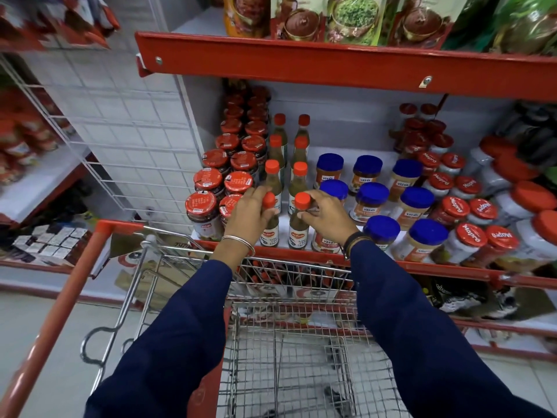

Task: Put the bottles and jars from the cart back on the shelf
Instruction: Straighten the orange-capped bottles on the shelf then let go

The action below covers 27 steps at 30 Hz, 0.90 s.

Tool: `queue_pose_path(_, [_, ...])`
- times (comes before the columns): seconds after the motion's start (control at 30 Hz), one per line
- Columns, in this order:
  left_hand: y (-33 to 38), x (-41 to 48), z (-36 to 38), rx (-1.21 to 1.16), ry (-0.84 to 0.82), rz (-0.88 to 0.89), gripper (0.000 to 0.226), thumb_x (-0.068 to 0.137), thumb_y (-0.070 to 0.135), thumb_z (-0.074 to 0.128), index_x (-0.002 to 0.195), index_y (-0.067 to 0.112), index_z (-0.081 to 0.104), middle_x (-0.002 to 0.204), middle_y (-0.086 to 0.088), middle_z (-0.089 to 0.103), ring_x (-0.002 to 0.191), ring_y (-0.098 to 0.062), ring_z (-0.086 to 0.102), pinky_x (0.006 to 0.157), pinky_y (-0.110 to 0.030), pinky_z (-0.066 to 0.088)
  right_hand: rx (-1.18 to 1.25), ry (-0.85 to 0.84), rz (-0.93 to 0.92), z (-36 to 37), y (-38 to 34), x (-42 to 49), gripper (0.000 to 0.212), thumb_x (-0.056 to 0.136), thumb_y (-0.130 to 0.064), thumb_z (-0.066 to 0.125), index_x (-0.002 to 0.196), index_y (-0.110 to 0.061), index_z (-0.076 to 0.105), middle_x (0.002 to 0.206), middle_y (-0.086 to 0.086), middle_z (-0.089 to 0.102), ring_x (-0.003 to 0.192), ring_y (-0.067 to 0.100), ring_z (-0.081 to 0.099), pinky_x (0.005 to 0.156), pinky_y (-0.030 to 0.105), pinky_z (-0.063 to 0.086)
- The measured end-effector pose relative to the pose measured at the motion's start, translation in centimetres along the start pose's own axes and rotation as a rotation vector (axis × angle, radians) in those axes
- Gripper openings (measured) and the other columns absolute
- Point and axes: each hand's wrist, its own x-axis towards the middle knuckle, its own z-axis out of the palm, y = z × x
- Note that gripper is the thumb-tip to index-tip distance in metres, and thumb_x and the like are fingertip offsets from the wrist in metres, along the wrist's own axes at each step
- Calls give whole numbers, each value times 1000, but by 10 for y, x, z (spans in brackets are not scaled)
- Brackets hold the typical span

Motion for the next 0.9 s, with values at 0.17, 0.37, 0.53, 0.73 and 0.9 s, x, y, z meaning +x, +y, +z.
queue_pose_path(0.17, [-3, -3, 4, -89, -3, -88, 47, 80, 21, 68, 119, 5, 46, 107, -23, 63, 98, -38, 59, 81, -41, 46, -30, 42, 41, 6, 3, 1, 33, 78, -18, 70, 107, -8, 59, 104, 13, 66, 94, 25, 61, 80, 34, 50])
queue_pose_path(0.37, [-3, -4, 3, -134, -3, -133, 42, 79, 25, 69, 109, 1, 52, 99, -23, 67, 93, -39, 62, 78, -42, 50, -1, 78, 86, 14, 6, 3, 30, 78, -20, 71, 102, -7, 61, 98, 14, 69, 91, 26, 63, 83, 42, 53])
queue_pose_path(0.53, [-3, -3, 5, -131, 8, -126, 39, 79, 23, 69, 107, 1, 53, 99, -23, 68, 93, -38, 62, 76, -36, 47, -26, 42, 86, 13, 4, 5, 29, 78, -20, 71, 100, -4, 60, 92, 13, 65, 86, 26, 60, 82, 44, 53])
queue_pose_path(0.73, [-5, -1, 7, -128, 15, -110, 41, 80, 23, 69, 109, 1, 51, 102, -23, 67, 96, -38, 61, 77, -36, 46, -41, 33, 97, 15, 6, 5, 30, 80, -20, 69, 103, -6, 57, 100, 16, 67, 94, 30, 62, 85, 49, 54])
queue_pose_path(0.9, [-1, -16, 11, -205, 31, -123, 53, 81, 17, 67, 124, 6, 39, 115, -18, 62, 106, -33, 58, 87, -33, 45, 30, 69, 65, 12, 5, -11, 42, 78, -27, 71, 115, -13, 55, 115, 7, 64, 107, 24, 60, 91, 42, 51])
